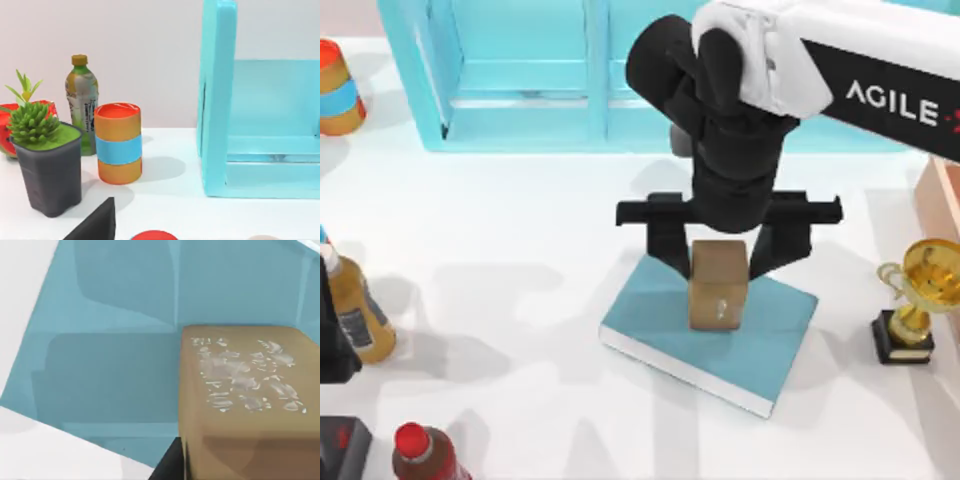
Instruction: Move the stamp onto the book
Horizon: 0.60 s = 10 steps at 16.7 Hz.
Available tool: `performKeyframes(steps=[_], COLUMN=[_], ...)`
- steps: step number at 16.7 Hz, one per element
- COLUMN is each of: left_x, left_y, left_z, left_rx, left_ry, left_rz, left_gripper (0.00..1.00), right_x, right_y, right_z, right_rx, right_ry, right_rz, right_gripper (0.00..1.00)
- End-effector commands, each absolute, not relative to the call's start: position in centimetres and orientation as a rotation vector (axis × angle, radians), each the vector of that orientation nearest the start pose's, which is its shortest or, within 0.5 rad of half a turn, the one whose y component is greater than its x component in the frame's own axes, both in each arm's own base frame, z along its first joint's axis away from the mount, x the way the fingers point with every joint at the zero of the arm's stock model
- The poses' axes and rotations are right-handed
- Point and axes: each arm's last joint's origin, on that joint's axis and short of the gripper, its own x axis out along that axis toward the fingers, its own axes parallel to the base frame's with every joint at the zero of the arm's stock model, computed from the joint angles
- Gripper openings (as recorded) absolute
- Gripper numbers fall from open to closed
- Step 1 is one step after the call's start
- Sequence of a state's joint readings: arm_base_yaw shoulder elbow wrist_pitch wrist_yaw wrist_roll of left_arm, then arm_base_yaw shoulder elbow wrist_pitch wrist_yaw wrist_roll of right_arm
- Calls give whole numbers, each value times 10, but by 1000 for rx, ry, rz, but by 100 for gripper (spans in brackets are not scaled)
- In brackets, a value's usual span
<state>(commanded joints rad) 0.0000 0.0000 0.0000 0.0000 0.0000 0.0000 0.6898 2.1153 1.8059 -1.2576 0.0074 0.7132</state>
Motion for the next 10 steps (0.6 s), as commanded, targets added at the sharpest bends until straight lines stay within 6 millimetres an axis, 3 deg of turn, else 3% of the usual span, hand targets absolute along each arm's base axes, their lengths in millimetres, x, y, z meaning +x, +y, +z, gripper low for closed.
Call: performKeyframes(steps=[3, 10], left_x=[106, 106], left_y=[-1, -1], left_z=[160, 160], left_rx=[0, 0], left_ry=[0, 0], left_rz=[0, 0], left_gripper=[100, 100], right_x=[317, 317], right_y=[267, 267], right_z=[209, 209], right_rx=[11, 11], right_ry=[1565, 1565], right_rz=[-13, -13], right_gripper=[98, 100])
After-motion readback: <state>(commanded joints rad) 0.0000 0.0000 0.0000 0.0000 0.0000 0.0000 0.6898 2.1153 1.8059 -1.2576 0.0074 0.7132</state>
